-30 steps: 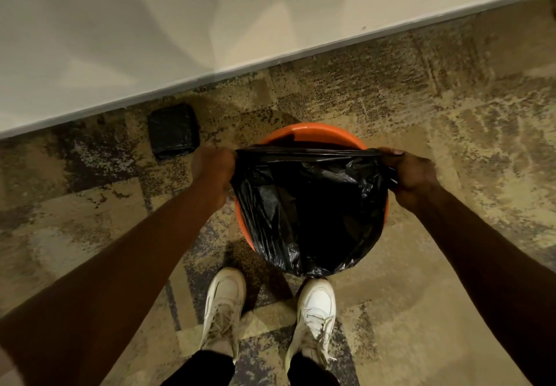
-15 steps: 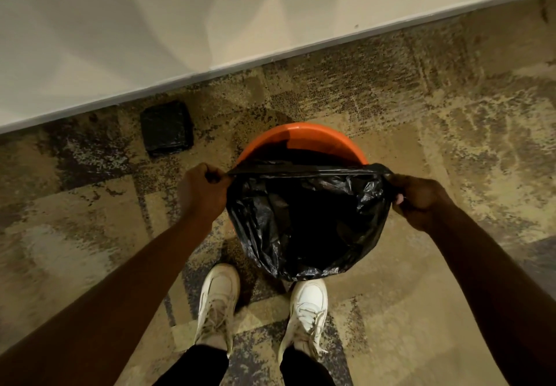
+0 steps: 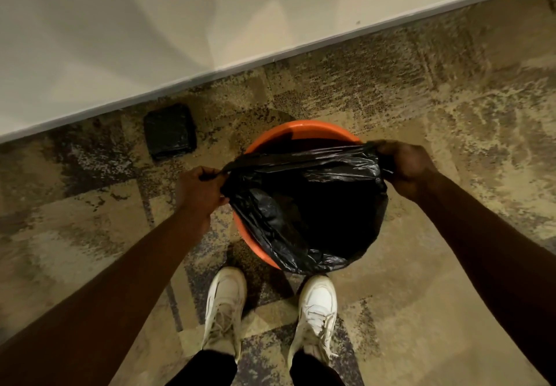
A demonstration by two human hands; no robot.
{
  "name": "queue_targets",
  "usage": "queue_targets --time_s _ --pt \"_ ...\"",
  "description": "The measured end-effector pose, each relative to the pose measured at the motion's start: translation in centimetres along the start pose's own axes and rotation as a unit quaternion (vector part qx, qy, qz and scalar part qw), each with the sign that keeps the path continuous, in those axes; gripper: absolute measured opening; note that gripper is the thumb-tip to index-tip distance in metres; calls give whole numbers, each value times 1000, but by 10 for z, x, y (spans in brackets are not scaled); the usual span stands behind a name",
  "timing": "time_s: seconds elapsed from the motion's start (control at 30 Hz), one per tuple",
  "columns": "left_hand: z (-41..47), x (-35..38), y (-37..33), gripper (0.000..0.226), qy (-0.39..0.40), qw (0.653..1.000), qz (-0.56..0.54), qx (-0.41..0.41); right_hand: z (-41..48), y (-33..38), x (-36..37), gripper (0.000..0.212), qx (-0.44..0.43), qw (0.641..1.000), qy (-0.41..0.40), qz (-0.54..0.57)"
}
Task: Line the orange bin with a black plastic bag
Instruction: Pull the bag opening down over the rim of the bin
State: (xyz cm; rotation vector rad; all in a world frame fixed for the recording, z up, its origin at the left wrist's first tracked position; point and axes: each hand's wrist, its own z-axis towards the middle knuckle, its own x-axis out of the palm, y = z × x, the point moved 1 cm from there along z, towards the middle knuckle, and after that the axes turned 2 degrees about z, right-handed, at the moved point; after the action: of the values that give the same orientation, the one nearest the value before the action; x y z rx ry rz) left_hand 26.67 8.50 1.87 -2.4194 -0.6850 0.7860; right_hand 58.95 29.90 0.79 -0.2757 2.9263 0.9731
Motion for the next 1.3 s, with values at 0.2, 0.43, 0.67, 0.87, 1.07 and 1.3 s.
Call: queue_targets --time_s 0.2,0.43,0.67,0.87,1.07,1.3 --pt "4 -8 6 19 48 992 -78 -89 5 18 19 20 -100 988 -34 -115" --pt "6 -12 5 11 63 983 -126 -116 -2 23 27 22 -282 922 11 -264" --pt "5 -8 6 18 67 996 -54 -22 -5 28 39 8 -347 892 -36 -286" --pt "5 -1 8 30 52 998 16 23 14 27 44 20 -141 987 -37 -68" --pt "8 6 -7 24 -20 981 135 138 26 24 51 5 -144 987 -11 -65" --pt "12 17 -25 13 -47 984 104 137 33 28 63 12 -96 989 -47 -101"
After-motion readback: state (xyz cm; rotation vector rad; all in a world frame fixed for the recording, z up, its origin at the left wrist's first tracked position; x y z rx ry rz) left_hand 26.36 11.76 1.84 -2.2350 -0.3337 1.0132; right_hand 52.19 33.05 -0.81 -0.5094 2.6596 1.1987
